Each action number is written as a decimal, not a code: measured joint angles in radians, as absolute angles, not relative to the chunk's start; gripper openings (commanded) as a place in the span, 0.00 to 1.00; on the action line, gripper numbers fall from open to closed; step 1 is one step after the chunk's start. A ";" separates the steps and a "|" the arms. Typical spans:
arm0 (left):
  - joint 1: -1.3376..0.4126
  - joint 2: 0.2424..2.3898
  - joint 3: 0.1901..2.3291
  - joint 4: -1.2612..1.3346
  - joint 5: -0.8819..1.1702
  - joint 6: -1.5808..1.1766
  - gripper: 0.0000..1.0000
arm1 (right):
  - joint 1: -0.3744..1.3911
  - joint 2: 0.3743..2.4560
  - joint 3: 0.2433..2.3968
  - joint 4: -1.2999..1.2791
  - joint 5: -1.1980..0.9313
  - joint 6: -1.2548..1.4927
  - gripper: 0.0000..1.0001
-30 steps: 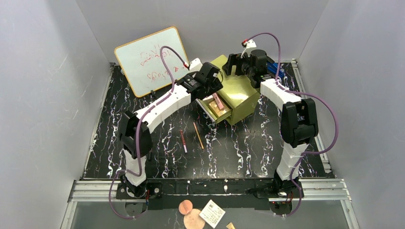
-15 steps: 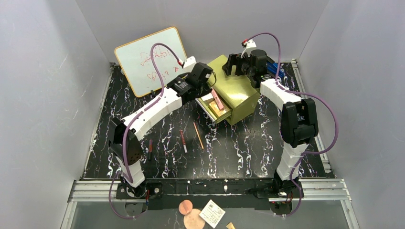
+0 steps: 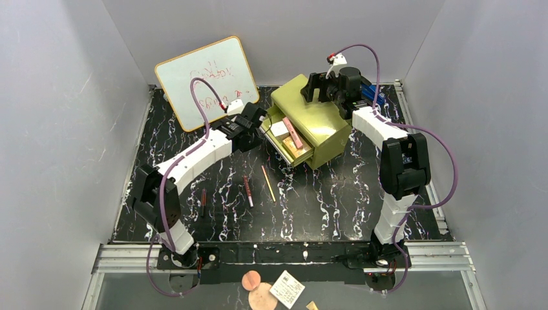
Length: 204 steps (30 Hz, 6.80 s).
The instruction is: Organize the makeup
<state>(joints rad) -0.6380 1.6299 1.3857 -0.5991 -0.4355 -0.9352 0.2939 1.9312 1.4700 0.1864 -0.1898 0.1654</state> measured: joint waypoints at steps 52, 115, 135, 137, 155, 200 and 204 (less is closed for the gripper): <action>-0.776 2.005 1.475 -0.160 -0.356 -1.178 0.48 | 0.294 1.935 1.470 0.188 -0.190 0.162 0.99; -0.601 2.190 0.970 1.278 0.054 -1.134 0.33 | 0.294 1.936 1.470 0.188 -0.190 0.161 0.99; -0.575 2.304 0.988 1.494 0.093 -1.219 0.00 | 0.294 1.940 1.472 0.190 -0.193 0.159 0.99; -0.562 2.303 0.987 1.493 0.122 -1.220 0.00 | 0.294 1.940 1.472 0.190 -0.194 0.159 0.99; -0.430 2.168 0.899 1.435 0.187 -1.137 0.39 | 0.294 1.954 1.490 0.189 -0.204 0.156 0.99; -0.532 2.349 1.067 1.478 0.165 -1.213 0.31 | 0.294 1.975 1.509 0.196 -0.211 0.152 0.99; -0.539 2.381 1.074 1.533 0.147 -1.243 0.26 | 0.294 1.979 1.509 0.209 -0.210 0.150 0.99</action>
